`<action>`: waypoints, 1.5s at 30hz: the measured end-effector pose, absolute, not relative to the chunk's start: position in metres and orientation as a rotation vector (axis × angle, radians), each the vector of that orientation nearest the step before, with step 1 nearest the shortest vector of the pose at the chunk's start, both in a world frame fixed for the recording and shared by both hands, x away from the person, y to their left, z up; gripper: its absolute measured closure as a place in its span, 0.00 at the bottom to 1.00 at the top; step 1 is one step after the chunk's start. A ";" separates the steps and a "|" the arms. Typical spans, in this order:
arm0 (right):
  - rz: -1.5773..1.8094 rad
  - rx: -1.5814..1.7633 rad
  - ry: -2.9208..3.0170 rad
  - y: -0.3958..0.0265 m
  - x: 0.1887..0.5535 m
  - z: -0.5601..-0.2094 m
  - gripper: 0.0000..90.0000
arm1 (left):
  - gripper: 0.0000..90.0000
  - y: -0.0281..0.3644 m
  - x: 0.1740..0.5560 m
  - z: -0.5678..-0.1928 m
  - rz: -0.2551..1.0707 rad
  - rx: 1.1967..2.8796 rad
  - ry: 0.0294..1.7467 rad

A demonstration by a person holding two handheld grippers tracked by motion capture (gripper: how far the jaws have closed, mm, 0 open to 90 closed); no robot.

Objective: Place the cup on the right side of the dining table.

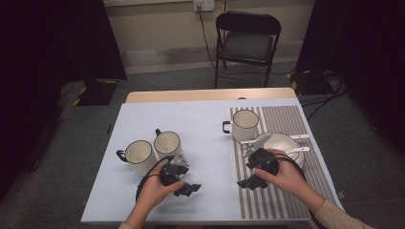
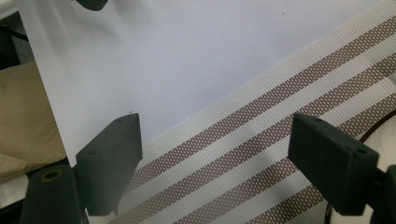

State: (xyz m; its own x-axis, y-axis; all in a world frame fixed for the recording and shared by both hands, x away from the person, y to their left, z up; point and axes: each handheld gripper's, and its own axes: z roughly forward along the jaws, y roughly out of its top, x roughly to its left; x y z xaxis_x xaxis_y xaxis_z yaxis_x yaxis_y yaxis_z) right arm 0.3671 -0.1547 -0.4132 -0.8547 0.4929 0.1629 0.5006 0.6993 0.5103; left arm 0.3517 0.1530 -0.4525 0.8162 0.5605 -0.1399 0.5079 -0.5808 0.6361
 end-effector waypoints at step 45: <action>-0.861 -0.860 -2.853 -0.174 0.350 -0.432 0.19 | 0.21 0.168 0.343 -0.455 0.097 2.312 0.790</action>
State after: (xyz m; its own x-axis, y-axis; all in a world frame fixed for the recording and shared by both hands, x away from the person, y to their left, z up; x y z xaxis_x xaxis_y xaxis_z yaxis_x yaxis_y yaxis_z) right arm 0.3495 -0.1744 -0.4315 -0.8455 0.4990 0.1901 0.5210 0.6924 0.4992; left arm 0.3429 0.1679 -0.4549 0.8128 0.5651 -0.1412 0.5143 -0.5824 0.6295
